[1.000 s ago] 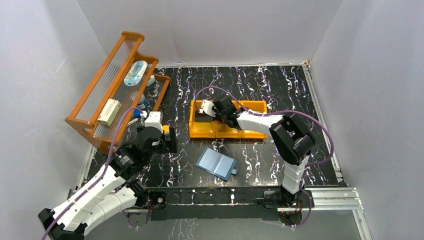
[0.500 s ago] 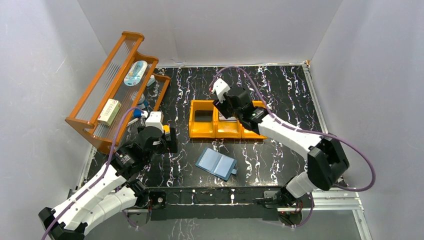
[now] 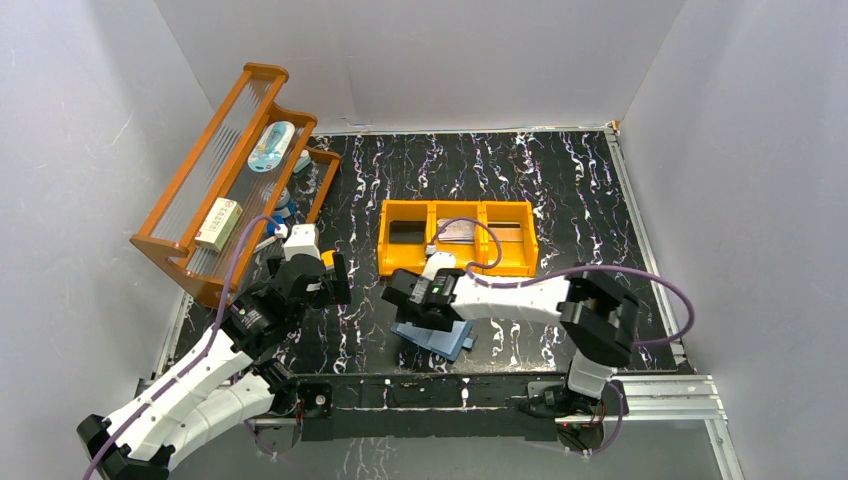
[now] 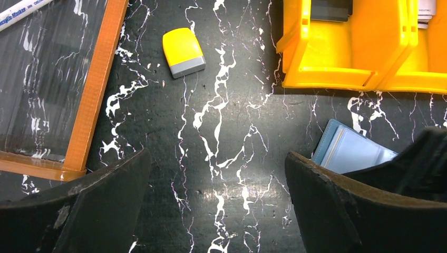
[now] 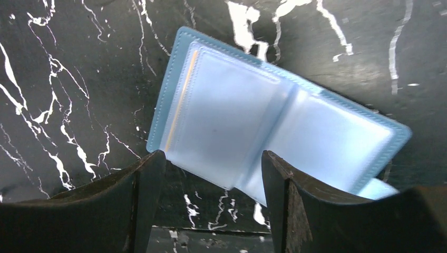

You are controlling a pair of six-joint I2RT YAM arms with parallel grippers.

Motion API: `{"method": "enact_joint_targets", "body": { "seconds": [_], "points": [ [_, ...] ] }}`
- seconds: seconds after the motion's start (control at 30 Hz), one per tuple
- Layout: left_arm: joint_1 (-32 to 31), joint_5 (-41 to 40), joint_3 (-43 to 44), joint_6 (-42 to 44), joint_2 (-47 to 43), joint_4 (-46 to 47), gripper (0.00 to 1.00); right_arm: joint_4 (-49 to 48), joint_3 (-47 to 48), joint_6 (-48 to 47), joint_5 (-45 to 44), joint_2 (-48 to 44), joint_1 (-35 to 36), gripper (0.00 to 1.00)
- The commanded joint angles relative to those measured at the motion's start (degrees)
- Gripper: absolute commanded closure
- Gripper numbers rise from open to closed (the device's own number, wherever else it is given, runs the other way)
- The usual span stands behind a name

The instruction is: Take the credit cards out of the card holder

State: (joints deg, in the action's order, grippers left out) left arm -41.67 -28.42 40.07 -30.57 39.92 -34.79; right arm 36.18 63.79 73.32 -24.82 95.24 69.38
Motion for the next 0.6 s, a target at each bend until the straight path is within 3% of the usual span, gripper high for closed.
{"method": "enact_joint_targets", "body": {
  "seconds": [0.0,0.43,0.57],
  "points": [
    [0.29,-2.6,0.73,-0.68,-0.3,-0.81,0.02,5.55,5.4,7.54,-4.16,5.75,1.79,0.25],
    [0.28,-2.92,0.72,-0.99,-0.66,-1.03,0.02,1.18,6.8,3.84,-3.0,10.65,1.04,0.25],
    [0.3,-2.71,0.75,-0.96,-0.51,-0.95,0.02,4.12,8.17,3.78,-1.29,14.32,0.84,0.24]
  ]
}}
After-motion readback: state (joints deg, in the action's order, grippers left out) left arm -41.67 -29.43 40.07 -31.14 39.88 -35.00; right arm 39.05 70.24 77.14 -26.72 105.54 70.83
